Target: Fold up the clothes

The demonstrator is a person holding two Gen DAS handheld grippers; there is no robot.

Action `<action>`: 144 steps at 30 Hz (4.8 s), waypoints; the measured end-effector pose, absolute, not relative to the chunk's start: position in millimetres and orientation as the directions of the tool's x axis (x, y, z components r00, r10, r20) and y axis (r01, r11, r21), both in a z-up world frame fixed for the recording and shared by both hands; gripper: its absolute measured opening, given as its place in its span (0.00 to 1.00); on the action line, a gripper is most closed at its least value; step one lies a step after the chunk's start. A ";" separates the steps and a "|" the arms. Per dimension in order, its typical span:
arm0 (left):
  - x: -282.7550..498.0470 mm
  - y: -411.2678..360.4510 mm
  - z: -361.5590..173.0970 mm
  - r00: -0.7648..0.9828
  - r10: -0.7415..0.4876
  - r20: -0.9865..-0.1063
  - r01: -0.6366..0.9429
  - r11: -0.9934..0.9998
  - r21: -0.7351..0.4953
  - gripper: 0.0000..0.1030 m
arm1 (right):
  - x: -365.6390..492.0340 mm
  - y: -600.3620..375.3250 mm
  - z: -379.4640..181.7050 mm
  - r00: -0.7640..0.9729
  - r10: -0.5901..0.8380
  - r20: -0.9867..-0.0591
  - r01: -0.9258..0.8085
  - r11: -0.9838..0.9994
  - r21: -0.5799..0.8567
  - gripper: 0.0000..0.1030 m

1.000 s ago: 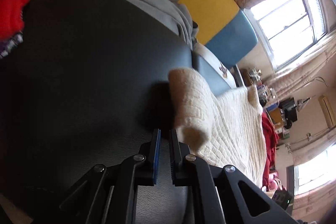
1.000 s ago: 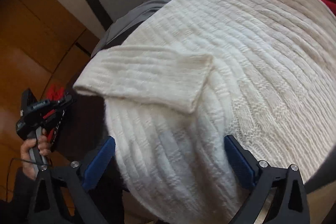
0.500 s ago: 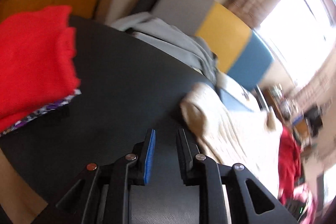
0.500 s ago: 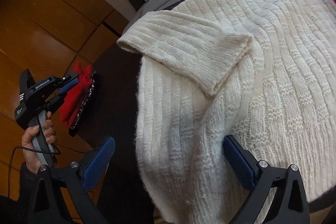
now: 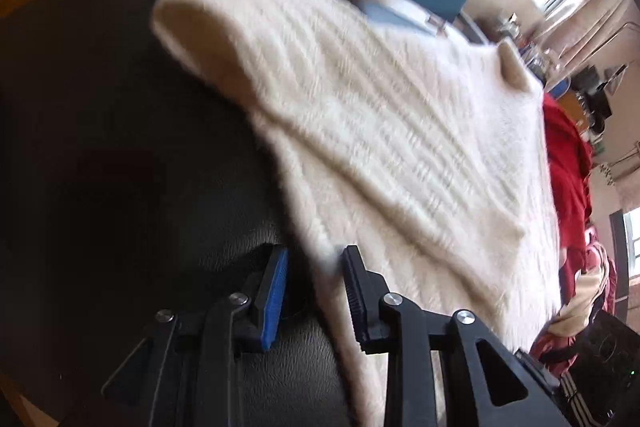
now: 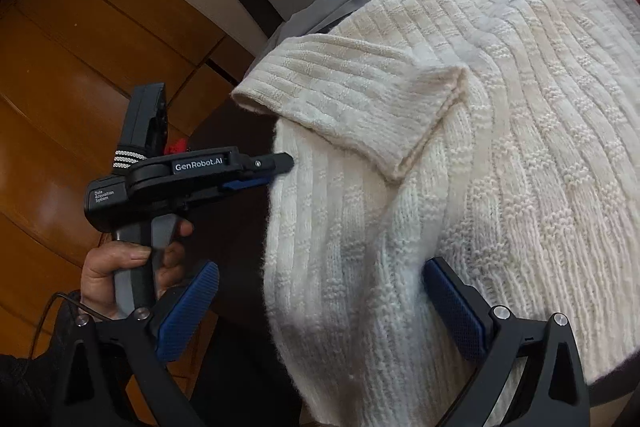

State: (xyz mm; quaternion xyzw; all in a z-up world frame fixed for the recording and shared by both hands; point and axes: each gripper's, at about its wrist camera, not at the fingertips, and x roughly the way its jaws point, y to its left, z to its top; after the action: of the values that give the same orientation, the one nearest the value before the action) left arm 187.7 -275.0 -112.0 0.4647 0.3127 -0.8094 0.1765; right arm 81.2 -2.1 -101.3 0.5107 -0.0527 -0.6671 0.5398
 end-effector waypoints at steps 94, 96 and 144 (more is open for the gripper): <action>130.8 -409.7 -35.6 -0.631 -0.174 -0.756 0.480 -0.853 -0.205 0.34 | -191.8 16.9 -33.3 -0.463 -0.606 -0.647 0.531 -0.774 0.345 1.00; 107.0 -418.8 -45.2 -0.603 -0.165 -0.780 0.480 -0.856 -0.191 0.34 | -230.5 1.0 -32.0 -0.505 -0.554 -0.662 0.499 -0.813 0.300 0.94; 17.2 -378.4 -112.2 -0.359 0.140 -0.923 0.069 -0.982 -0.176 0.43 | -154.1 -113.1 -61.5 -0.167 -0.557 -0.814 0.741 -0.616 0.269 0.77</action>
State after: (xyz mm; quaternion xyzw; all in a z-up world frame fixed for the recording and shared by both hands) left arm 17.2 -378.4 -112.2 0.5659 0.0922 -0.8190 -0.0218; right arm -154.1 -113.1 -61.5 0.4832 0.0952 -0.7578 0.4279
